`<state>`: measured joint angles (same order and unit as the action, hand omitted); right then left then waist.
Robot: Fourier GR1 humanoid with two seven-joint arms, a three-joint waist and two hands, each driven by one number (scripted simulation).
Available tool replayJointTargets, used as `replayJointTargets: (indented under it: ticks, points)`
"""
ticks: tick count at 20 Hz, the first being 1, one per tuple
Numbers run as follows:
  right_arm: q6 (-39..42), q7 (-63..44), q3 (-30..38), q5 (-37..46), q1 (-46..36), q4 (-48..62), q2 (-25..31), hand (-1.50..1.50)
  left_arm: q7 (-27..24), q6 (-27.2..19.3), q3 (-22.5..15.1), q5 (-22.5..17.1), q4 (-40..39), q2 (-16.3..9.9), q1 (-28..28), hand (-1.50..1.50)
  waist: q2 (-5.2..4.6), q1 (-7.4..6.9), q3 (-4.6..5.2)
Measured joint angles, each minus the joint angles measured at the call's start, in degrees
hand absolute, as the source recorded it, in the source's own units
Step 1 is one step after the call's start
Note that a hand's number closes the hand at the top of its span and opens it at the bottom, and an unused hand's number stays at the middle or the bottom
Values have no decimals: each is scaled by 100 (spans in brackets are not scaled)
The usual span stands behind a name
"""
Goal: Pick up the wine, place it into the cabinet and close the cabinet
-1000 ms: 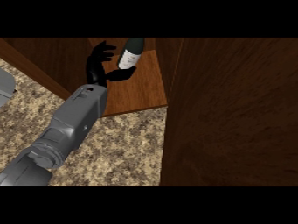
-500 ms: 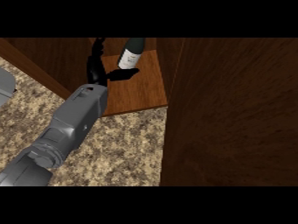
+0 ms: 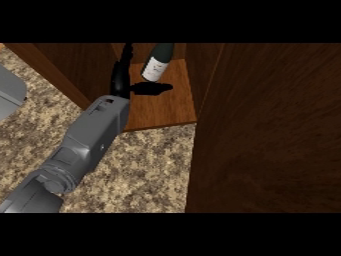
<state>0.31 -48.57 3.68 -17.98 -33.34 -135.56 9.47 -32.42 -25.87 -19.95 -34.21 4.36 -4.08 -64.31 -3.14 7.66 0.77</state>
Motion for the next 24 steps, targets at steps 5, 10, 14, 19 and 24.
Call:
replayJointTargets:
  ticks: [5,10,14,19,24]
  points:
    - [-81,-74,53,43,21,-11,64,-150,-534,1051,216,-192,398,115,54,-150,84,-203,-16]
    - [-160,-154,133,57,115,-42,132,-150,-734,1838,483,-427,661,244,50,-150,169,-382,-32]
    - [-282,-206,78,176,74,-33,174,-150,-655,2066,527,-403,843,332,64,-150,233,-543,-47]
    - [-436,-399,76,216,89,-114,278,-150,-439,1983,409,-247,1406,346,234,-150,324,-712,-61]
    - [-521,-530,185,227,16,-119,404,-150,-21,1761,113,-56,2485,364,657,-150,391,-846,-73]
